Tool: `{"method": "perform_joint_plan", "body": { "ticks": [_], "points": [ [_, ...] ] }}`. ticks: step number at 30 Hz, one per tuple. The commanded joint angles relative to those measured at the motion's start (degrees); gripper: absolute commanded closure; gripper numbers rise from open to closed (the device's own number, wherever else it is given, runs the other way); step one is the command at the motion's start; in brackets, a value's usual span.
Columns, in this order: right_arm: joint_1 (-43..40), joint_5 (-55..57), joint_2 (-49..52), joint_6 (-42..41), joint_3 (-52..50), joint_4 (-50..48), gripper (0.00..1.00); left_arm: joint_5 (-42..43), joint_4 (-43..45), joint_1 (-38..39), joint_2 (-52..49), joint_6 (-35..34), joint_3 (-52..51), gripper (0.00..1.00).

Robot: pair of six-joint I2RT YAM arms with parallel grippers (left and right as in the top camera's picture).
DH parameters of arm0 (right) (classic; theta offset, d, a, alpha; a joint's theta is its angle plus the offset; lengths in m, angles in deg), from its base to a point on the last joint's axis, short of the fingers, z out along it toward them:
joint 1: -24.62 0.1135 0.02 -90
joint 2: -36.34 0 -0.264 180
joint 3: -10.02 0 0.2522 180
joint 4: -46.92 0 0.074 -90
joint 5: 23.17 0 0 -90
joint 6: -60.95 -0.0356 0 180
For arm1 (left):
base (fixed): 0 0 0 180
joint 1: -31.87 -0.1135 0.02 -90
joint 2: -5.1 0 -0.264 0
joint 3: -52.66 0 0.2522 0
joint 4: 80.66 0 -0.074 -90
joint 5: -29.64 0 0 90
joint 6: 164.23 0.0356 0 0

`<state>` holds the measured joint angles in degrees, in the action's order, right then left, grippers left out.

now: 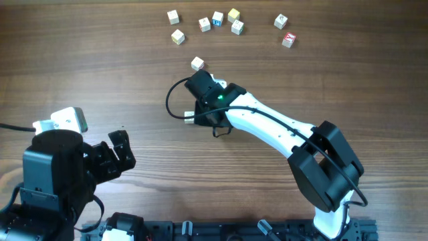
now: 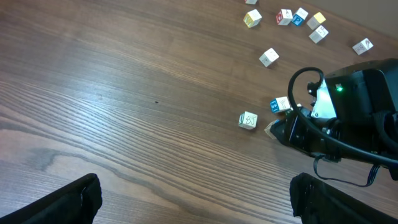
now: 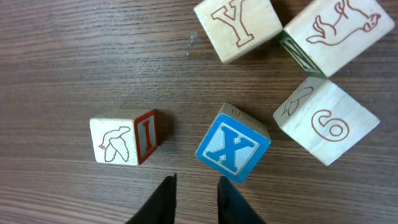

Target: Form a circle

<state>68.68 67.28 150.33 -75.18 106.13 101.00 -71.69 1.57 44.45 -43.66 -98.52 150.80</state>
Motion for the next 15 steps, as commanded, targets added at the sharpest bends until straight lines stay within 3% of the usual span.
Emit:
{"method": "perform_joint_plan", "body": {
  "ticks": [1,2,3,6,15],
  "points": [
    [0.37,-0.02,-1.81,-2.58,0.90,0.04,0.55,-0.74,0.15,-0.37,0.07,-0.33,-0.04,0.00],
    [0.61,0.66,-1.81,-3.52,0.90,0.13,0.45,-0.74,0.15,-0.39,0.07,-0.33,-0.04,0.00],
    [0.79,1.53,-1.81,-4.46,0.87,0.33,0.44,-0.74,0.15,-0.39,0.07,-0.33,-0.04,0.00],
    [1.16,4.55,-1.81,-9.51,0.79,1.42,0.44,-0.74,0.15,-0.39,0.07,-0.33,-0.04,0.00],
    [1.16,5.99,1.40,-13.25,0.39,0.66,0.43,-0.74,0.15,-0.39,0.07,-0.33,-0.04,0.00]
  ]
}}
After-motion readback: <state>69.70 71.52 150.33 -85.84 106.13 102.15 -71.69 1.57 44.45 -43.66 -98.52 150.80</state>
